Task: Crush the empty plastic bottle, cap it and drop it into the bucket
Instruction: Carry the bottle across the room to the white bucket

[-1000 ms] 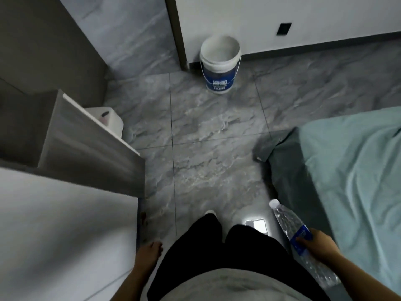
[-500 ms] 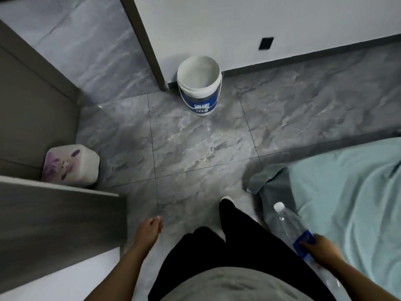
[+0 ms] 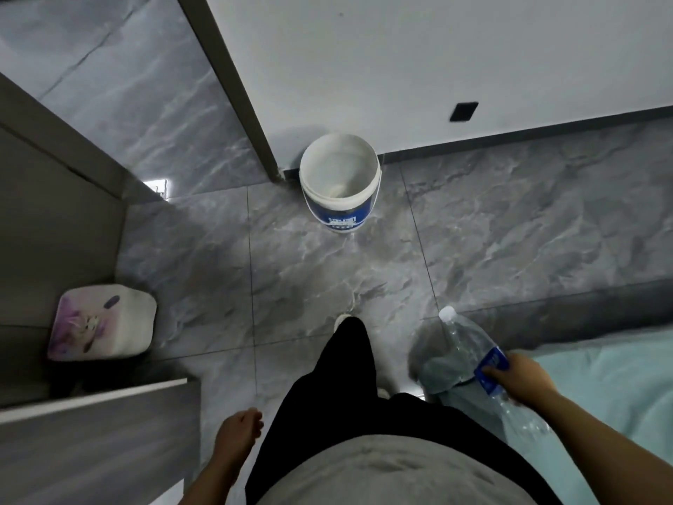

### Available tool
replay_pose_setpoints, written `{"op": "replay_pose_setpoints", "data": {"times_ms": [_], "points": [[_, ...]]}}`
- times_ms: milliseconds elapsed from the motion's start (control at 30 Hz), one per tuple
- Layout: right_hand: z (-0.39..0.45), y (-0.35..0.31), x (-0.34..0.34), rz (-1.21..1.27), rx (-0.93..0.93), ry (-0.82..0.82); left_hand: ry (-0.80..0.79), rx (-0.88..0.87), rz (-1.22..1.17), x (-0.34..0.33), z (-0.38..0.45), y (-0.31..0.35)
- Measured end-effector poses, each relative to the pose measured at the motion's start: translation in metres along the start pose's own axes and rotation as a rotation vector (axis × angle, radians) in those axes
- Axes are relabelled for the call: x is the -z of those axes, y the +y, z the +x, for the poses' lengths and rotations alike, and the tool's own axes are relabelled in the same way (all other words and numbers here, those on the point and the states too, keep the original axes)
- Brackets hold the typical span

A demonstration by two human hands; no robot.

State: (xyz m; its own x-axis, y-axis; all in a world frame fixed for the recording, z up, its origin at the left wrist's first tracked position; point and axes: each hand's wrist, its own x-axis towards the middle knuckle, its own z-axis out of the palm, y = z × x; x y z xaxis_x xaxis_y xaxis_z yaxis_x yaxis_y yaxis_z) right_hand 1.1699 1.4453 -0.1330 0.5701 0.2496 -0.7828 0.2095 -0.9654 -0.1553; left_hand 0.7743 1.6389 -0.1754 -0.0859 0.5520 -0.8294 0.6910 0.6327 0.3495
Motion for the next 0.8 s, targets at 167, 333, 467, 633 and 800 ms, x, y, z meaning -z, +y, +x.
{"op": "replay_pose_setpoints", "data": {"times_ms": [167, 333, 467, 633, 800], "points": [[0.025, -0.034, 0.020, -0.028, -0.077, -0.085, -0.025, -0.081, 0.000, 0.006, 0.033, 0.101], [0.057, -0.057, 0.050, -0.013, -0.121, -0.116, -0.059, -0.128, 0.046, 0.004, 0.068, 0.205], [0.089, -0.081, 0.075, -0.037, -0.132, -0.134, -0.064, -0.169, 0.068, -0.006, 0.091, 0.270], [0.148, -0.130, 0.116, -0.056, -0.128, -0.112, -0.066, -0.133, 0.091, -0.019, 0.112, 0.319], [0.204, -0.210, 0.170, 0.006, 0.015, -0.115, -0.089, -0.014, 0.045, -0.024, 0.129, 0.349]]}}
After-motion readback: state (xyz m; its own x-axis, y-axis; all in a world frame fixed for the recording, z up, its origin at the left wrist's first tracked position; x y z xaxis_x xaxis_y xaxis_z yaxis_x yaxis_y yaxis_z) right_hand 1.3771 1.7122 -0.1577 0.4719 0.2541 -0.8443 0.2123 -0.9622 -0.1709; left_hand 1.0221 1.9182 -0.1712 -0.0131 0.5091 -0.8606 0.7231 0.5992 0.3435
